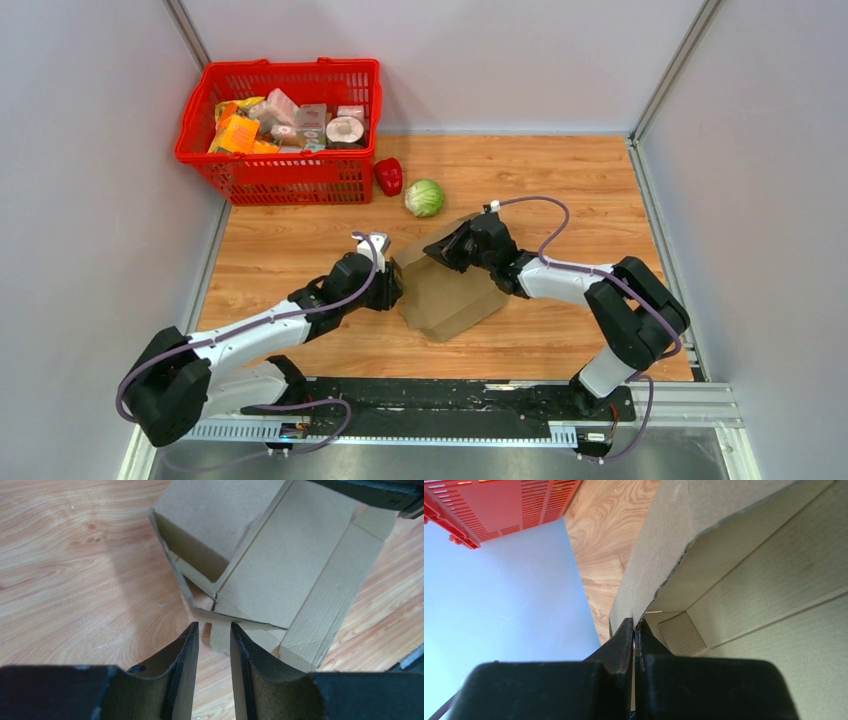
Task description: Fold the paper box
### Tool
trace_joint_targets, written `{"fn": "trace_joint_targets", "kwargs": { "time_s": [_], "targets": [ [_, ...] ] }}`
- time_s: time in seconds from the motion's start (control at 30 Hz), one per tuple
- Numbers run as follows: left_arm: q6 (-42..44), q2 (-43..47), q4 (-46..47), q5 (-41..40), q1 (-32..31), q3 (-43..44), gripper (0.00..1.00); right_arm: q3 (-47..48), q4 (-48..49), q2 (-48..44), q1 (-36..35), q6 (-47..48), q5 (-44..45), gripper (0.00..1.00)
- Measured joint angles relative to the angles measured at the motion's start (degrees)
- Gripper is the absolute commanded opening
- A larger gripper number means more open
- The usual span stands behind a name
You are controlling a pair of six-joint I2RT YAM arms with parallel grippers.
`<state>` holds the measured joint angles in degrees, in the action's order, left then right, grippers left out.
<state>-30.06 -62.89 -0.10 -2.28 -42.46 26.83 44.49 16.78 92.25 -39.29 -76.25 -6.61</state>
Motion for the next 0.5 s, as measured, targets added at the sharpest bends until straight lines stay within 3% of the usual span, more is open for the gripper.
{"fn": "trace_joint_targets", "kwargs": {
  "time_s": [0.13,0.37,0.5],
  "targets": [
    [-0.2,1.8,1.3,-3.8,-0.7,-3.1,0.38,-1.0,1.5,-0.4,0.3,0.7,-0.7,0.0],
    [1.4,12.3,1.7,-10.2,-0.7,-10.3,0.57,-1.7,3.3,-0.4,1.2,0.9,-2.8,0.0],
    [3.9,13.6,3.7,-12.0,-0.7,-10.4,0.63,-1.8,3.7,-0.4,1.2,0.9,-3.2,0.0]
  ]
}}
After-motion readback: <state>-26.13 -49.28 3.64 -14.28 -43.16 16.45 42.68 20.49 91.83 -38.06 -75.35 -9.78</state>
